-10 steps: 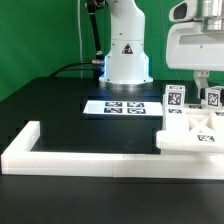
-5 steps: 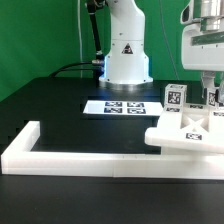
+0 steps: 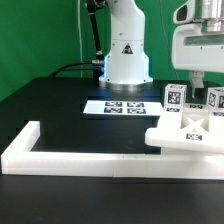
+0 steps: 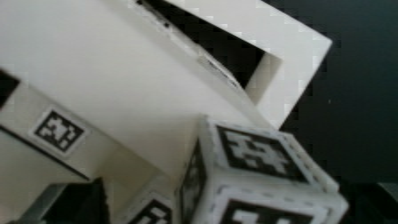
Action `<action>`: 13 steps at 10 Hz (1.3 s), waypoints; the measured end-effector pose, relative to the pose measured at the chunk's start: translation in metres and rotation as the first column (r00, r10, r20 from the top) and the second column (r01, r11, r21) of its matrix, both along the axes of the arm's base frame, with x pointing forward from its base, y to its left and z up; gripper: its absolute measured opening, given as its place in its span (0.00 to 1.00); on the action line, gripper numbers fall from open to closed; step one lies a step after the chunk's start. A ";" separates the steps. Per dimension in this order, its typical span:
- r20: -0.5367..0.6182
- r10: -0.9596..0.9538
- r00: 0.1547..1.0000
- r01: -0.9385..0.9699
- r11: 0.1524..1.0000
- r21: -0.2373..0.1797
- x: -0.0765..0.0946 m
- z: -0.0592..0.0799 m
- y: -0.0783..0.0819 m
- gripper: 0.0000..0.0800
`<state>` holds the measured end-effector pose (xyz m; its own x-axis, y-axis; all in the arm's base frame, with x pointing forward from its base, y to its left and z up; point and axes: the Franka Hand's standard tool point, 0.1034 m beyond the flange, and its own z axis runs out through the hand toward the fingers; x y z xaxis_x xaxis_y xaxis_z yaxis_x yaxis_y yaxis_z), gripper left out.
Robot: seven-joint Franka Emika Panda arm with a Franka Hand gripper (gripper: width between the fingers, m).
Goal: Assemble chair
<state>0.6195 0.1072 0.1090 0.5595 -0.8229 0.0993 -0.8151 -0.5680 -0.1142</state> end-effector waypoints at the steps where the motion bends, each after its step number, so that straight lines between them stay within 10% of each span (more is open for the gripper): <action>1: -0.004 0.126 0.992 -0.126 0.992 -0.016 -0.001 -0.001 0.004 0.81; 11: -0.065 0.685 0.725 -0.688 0.717 -0.114 -0.001 0.001 0.007 0.79; 13: -0.065 0.683 0.727 -0.686 0.719 -0.113 -0.001 0.000 0.006 0.35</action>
Offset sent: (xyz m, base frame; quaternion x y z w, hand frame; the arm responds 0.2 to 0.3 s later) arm -0.0027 0.0122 0.0074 0.0129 -0.0075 -0.2507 0.9679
